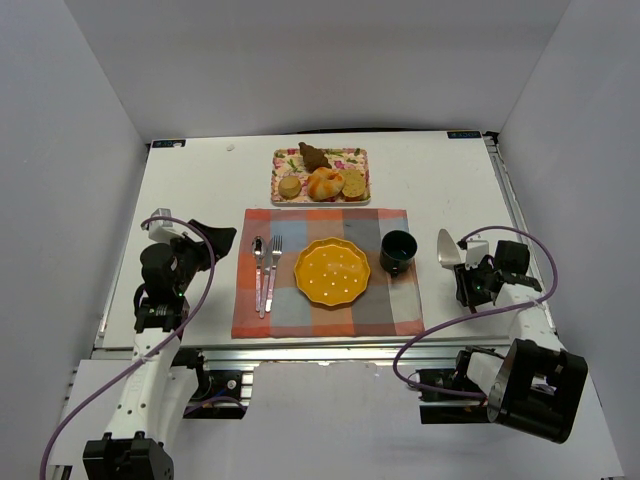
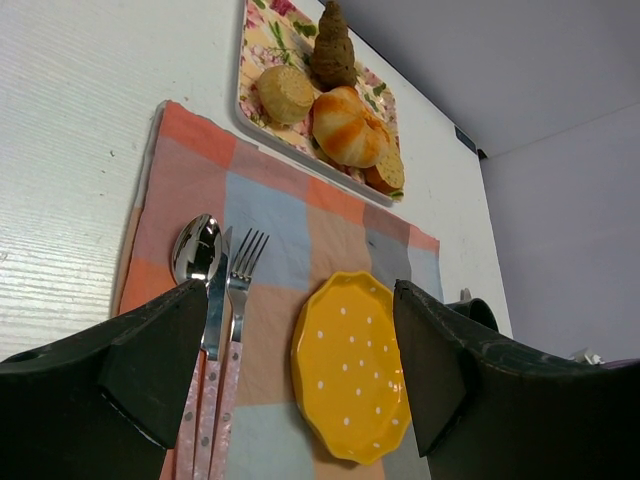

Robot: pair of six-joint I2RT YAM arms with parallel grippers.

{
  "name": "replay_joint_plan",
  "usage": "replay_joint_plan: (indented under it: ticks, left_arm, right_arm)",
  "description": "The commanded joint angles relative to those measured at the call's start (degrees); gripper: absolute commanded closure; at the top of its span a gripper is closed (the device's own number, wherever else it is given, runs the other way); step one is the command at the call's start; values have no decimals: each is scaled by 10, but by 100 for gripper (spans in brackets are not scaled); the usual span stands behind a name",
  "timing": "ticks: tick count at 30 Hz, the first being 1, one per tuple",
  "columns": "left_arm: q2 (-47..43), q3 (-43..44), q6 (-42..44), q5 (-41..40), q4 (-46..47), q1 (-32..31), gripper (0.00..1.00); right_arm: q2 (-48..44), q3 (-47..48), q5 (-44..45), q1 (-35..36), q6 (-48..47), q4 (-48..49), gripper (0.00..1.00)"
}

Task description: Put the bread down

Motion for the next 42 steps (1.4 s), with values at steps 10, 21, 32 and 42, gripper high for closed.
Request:
replay_joint_plan:
  ticks: [10,21,32,42]
  left_arm:
    - [-19,-11,3,6,3,1,16]
    - [-34,-18,1,3,-5,1,16]
    - [-38,-5,11,5,-23,2,16]
    - [-45,-8,3,5,-19,1,16]
  right_arm:
    - [-17,-11,-4,-3,-7,15,61]
    - [-19,-11,-7,-3,-9,16,75]
    - [-27,91,-23,-3,-1,33,100]
    - [35,266,-94,17,-17,29,100]
